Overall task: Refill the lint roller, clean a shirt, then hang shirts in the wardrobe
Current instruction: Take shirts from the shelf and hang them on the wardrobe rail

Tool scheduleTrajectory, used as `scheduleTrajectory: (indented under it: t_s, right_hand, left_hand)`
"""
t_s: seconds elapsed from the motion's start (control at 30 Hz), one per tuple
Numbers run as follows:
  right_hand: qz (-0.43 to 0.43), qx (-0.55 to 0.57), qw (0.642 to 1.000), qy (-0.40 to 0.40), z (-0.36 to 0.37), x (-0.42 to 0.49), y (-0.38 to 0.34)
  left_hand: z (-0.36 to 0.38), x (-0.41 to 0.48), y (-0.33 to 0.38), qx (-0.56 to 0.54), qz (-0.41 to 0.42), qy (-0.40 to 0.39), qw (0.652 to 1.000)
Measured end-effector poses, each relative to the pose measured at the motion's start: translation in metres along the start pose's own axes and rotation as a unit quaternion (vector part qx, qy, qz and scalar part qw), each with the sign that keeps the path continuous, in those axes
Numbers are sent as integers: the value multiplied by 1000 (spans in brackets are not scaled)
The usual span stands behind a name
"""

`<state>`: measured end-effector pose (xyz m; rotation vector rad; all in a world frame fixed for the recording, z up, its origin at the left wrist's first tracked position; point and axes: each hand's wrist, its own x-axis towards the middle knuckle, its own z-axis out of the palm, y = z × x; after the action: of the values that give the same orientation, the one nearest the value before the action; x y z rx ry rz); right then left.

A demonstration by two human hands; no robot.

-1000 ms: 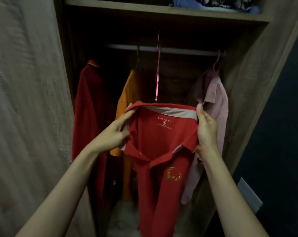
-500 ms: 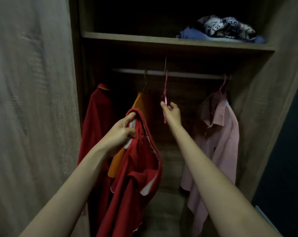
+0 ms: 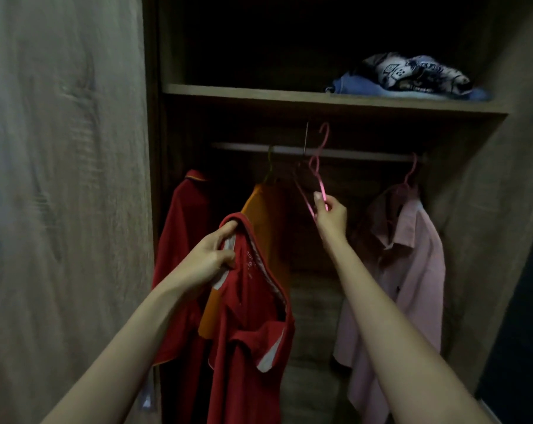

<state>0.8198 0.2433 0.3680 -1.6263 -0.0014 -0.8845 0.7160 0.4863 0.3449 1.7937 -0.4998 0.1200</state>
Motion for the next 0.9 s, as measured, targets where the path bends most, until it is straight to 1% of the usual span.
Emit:
scheduleTrajectory:
  t_s: [0.1, 0.2, 0.3, 0.5, 0.67, 0.8, 0.9]
  right_hand:
    - [-7, 22, 1000, -20, -32, -27, 2]
    - [0, 53, 998, -34, -73, -72, 3]
    - [19, 81, 995, -48, -121, -122, -1]
    - [78, 86, 991, -66, -202, -213, -22]
    - [110, 138, 981, -84, -244, -259, -34]
    - [121, 115, 981, -96, -268, -283, -37]
    - [146, 111, 978, -98, -278, -292, -36]
  left_hand:
    - [11, -2, 4, 13, 0, -3, 1000]
    - [29, -4, 8, 66, 6, 3, 998]
    - [51, -6, 13, 126, -19, -3, 992]
    - [84, -5, 20, 195, -59, -42, 978]
    - [91, 9, 12, 233, -75, -34, 969]
    - [89, 20, 2, 259, -80, -42, 962]
    - [91, 18, 0, 256, -74, -30, 963]
